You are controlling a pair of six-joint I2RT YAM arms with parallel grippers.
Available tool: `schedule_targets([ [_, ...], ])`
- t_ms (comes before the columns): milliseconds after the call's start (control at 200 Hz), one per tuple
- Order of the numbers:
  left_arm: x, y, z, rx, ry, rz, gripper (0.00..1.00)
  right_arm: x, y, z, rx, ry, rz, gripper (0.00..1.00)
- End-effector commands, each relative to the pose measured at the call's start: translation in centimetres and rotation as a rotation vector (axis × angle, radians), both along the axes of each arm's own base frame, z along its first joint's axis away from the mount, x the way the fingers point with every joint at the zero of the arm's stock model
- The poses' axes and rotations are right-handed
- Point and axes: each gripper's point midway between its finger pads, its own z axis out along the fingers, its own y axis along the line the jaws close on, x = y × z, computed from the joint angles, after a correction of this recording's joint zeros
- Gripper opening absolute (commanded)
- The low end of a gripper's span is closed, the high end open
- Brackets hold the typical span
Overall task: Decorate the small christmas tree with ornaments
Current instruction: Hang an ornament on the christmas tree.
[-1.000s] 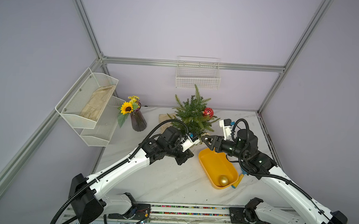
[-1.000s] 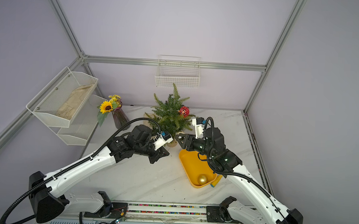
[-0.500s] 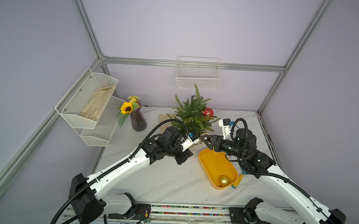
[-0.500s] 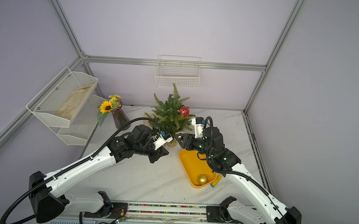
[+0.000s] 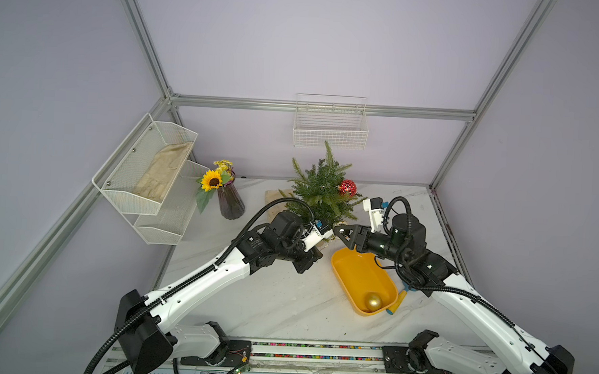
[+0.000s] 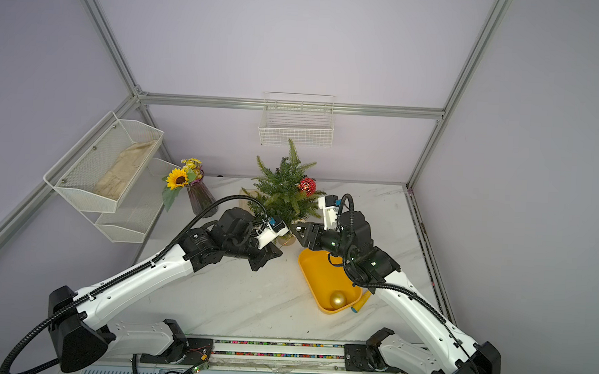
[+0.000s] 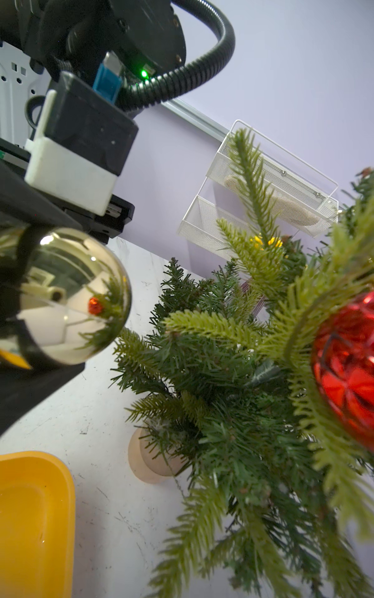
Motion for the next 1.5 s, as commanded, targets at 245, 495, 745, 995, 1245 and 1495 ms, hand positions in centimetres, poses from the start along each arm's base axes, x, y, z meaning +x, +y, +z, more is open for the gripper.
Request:
schedule_targets([
  [245,1.2,-1.8,4.6,-0.094,-0.083,-0.023,0.01,-0.1,0.2,0.3,0.008,-0.027,0.01,0.36],
  [495,1.6,-2.2,4.5,-0.091,-0.082,-0.025,0.01,0.0,-0.2,0.0,-0.008,-0.029,-0.01,0.36],
  [745,2.2,-2.0,4.6,-0.078,-0.1,0.006,0.0,0.4,-0.1,-0.1,-0.002,-0.033,-0.018,0.36],
  [995,3.0,-1.7,4.1,-0.05,-0.109,0.042,0.0,0.9,-0.3,-0.3,0.02,-0.034,-0.05,0.36],
  [1245,3.9,-1.7,3.9,-0.032,-0.114,0.075,0.0,1.0,-0.8,-0.7,0.04,-0.027,-0.09,0.36],
  [1495,4.7,-1.4,4.1,-0.021,-0.128,0.122,0.0,1.1,-0.7,-1.2,0.057,-0.014,-0.091,0.36],
])
